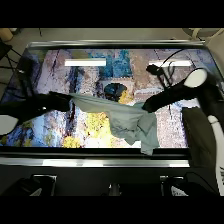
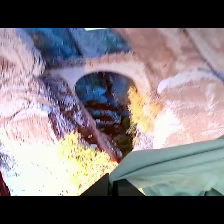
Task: Fold the shirts.
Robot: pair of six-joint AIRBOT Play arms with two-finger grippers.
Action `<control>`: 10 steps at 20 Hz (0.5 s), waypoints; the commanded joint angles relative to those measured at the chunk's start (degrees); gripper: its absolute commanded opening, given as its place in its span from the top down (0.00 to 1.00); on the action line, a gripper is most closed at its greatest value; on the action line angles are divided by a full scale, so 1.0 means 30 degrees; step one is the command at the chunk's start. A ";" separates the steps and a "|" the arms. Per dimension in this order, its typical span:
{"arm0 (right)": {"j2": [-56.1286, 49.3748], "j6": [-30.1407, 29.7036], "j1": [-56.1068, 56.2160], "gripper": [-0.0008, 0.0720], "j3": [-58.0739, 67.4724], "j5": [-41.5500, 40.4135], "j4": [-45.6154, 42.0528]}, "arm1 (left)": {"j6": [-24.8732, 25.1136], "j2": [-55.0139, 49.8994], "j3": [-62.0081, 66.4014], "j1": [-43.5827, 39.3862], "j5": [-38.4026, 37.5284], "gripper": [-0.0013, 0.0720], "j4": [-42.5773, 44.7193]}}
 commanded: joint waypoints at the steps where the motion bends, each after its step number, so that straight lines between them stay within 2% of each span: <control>1: -0.3388 -0.1107 -0.0015 0.53 -0.1967 -0.3687 0.4051 | -0.0481 -0.1909 -0.1399 0.0000 0.0357 0.94 -0.0189; 2: -0.3774 -0.1931 -0.0015 0.25 -0.1661 -0.3490 0.4175 | -0.0459 -0.2098 -0.1399 0.0007 0.0641 0.94 -0.0175; 3: -0.3774 -0.2885 -0.0022 0.24 -0.1056 -0.2871 0.3417 | -0.0452 -0.2164 -0.1370 0.0124 0.0882 0.94 -0.0146; 5: -0.3424 -0.2958 -0.0015 0.23 0.1202 -0.0350 -0.1355 | -0.0466 -0.2062 -0.1195 0.0612 0.0860 0.94 -0.0160; 7: -0.2776 -0.1566 -0.0058 0.05 0.3235 0.2769 -0.7774 | -0.0466 -0.1902 -0.1158 0.1231 0.0823 0.94 -0.0160; 8: -0.2273 0.0131 -0.0430 0.05 0.3242 0.2900 -0.8954 | -0.0466 -0.1880 -0.1158 0.1515 0.0721 0.94 -0.0175; 9: -0.1931 0.1115 -0.1027 0.05 0.2878 0.3177 -0.8320 | -0.0466 -0.1880 -0.1158 0.1698 0.0597 0.94 -0.0189; 10: -0.1836 0.0984 -0.1428 0.05 0.2237 0.3585 -0.6900 | -0.0466 -0.1880 -0.1158 0.1800 0.0466 0.94 -0.0204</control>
